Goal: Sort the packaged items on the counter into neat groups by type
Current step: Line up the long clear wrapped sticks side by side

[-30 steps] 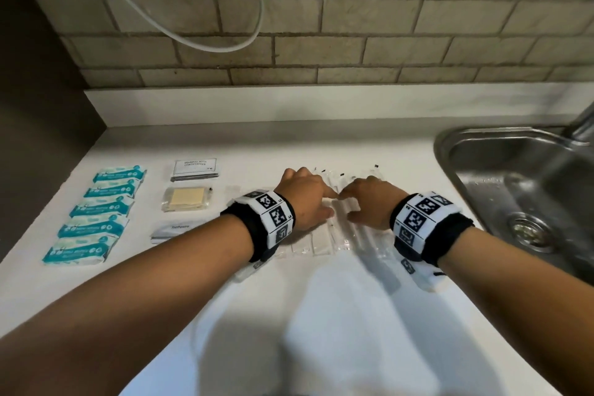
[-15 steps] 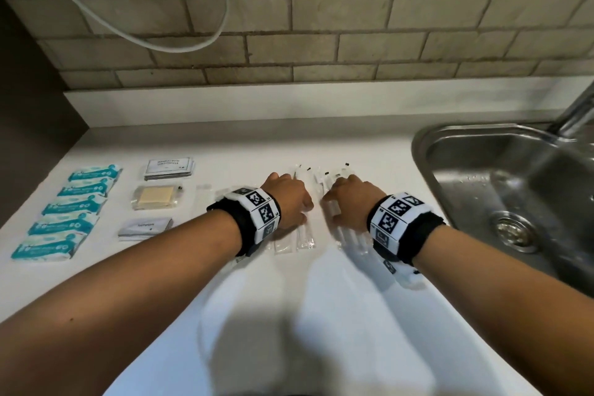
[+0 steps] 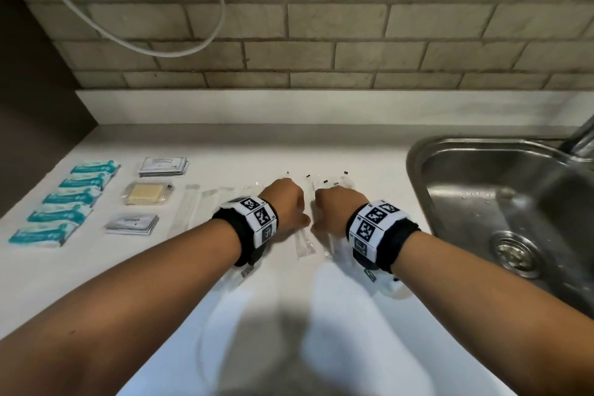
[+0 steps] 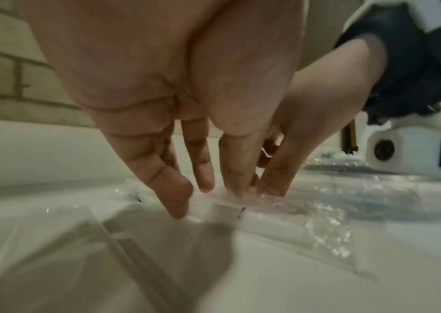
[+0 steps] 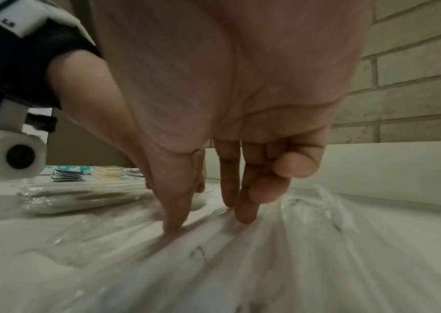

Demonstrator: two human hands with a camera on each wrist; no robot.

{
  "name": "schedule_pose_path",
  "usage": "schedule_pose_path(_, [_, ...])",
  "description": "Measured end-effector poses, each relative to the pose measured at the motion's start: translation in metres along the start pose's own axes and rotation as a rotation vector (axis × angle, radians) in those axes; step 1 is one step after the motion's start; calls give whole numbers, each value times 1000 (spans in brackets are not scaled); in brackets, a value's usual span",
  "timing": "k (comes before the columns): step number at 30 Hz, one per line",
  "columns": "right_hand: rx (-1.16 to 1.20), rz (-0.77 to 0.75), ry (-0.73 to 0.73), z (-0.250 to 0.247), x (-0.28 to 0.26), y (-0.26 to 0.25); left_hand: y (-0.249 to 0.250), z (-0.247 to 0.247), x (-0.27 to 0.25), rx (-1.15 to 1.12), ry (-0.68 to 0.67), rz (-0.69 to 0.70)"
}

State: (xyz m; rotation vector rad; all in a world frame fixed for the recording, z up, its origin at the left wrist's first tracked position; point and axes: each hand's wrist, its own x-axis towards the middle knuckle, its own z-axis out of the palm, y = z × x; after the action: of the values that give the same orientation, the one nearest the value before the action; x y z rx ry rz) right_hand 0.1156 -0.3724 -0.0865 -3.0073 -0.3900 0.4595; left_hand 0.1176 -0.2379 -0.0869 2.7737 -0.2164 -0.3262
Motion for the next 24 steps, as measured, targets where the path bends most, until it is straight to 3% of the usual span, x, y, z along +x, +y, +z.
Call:
schedule_pose_path(6, [89,78,13,1,10,0,-17,-3,6,-221,37,-149])
schedule_pose_path(15, [227,147,16,0,9,1,-24,-3,2,-521,0,-214])
schedule_pose_path(24, [281,150,54,-9,6,-8,-24,0,-2,-447,22,-139])
